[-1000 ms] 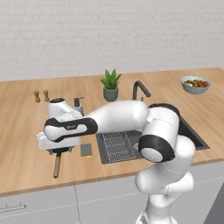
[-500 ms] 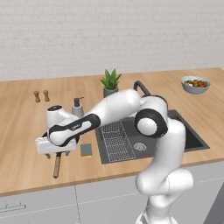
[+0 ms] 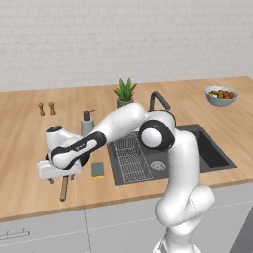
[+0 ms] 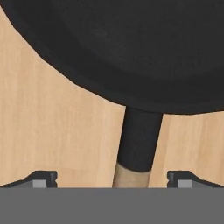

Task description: Pick the pan and sponge and place them into the sink. Then turn on the water.

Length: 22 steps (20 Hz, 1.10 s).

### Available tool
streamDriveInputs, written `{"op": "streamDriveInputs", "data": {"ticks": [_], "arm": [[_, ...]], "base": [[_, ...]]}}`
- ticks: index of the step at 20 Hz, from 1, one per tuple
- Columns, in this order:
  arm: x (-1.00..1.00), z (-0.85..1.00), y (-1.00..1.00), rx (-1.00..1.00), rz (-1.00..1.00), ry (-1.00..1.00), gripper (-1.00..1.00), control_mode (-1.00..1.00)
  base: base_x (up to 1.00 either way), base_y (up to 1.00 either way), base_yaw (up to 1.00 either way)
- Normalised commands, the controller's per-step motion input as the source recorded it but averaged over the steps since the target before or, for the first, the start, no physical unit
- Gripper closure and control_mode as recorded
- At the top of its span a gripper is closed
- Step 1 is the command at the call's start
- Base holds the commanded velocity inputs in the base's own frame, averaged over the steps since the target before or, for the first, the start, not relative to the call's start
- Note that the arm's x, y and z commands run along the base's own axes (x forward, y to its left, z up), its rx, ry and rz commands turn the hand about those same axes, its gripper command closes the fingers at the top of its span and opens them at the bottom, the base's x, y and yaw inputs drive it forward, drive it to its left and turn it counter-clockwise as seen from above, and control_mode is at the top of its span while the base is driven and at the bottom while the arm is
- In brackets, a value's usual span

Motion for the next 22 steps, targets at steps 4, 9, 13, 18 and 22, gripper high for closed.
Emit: {"op": "streamDriveInputs", "data": {"ticks": [4, 9, 13, 18, 22], "arm": [[0.05, -0.4, 0.0, 0.0, 0.0, 0.0, -1.0, -1.0], [0.04, -0.39, 0.0, 0.01, 0.0, 0.0, 1.0, -1.0], [0.0, 0.0, -0.01, 0.0, 0.0, 0.02, 1.0, -1.0], [-0.02, 0.0, -0.31, 0.0, 0.06, 0.0, 1.0, -1.0], [-0.19, 0.42, -0.78, 0.0, 0.14, -0.2, 1.0, -1.0]], "base": [[0.0, 0.0, 0.0], [0.0, 0.0, 0.0], [0.0, 0.0, 0.0], [0.0, 0.0, 0.0], [0.0, 0.0, 0.0]]}}
